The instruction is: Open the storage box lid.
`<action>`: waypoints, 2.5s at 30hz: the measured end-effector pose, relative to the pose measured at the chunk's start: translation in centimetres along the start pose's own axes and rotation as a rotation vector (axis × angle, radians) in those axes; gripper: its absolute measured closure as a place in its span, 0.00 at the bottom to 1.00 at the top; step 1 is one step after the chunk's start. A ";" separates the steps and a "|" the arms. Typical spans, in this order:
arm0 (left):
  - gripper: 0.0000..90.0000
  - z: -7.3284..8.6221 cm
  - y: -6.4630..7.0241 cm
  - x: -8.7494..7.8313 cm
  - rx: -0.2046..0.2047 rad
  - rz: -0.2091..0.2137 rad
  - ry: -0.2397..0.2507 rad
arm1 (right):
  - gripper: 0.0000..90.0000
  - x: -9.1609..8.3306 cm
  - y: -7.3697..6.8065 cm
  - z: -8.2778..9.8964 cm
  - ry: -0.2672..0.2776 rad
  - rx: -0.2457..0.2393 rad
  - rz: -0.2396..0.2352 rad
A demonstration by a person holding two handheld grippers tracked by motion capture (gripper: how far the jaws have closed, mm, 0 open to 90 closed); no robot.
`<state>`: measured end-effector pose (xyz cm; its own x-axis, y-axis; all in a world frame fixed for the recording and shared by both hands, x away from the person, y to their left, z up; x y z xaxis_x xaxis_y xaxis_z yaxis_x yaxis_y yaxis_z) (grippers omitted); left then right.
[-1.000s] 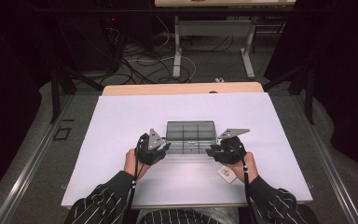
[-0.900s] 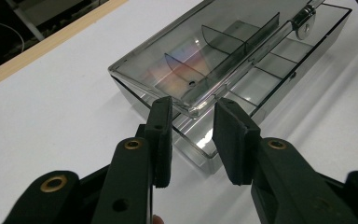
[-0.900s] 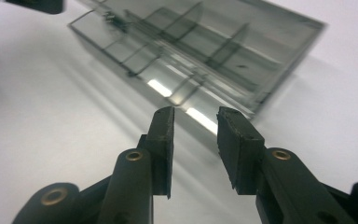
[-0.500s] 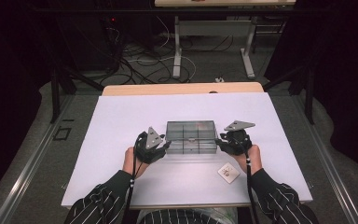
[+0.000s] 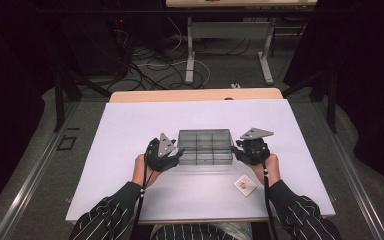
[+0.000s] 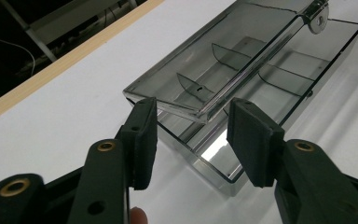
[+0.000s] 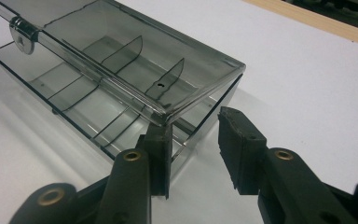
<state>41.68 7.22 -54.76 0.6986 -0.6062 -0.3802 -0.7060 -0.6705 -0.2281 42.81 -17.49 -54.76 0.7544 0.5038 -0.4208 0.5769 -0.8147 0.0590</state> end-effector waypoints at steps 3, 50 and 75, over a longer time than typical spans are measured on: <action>0.67 -0.1 0.0 0.2 -0.018 0.007 0.014 | 0.73 0.1 0.0 -0.2 0.010 -0.002 0.001; 0.87 -2.6 -3.2 1.3 -0.167 -0.013 0.108 | 0.85 0.9 1.4 -4.1 0.114 0.083 0.009; 0.92 -2.8 -5.6 3.5 -0.261 -0.033 0.139 | 0.89 3.4 3.4 -4.7 0.145 0.165 0.033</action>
<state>48.36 7.63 -52.28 0.7424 -0.6232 -0.2458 -0.6417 -0.7670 0.0064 48.82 -17.23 -51.77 0.8159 0.5025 -0.2862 0.5012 -0.8613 -0.0835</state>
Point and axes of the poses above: each handheld gripper's, and its own axes: x roughly forward along the jaws, z roughly out of its underside, y roughly to its right, the point moved 7 cm from there along x, roughly forward along the jaws, and after that the axes turned 11 degrees about y, right-handed, at the moved point
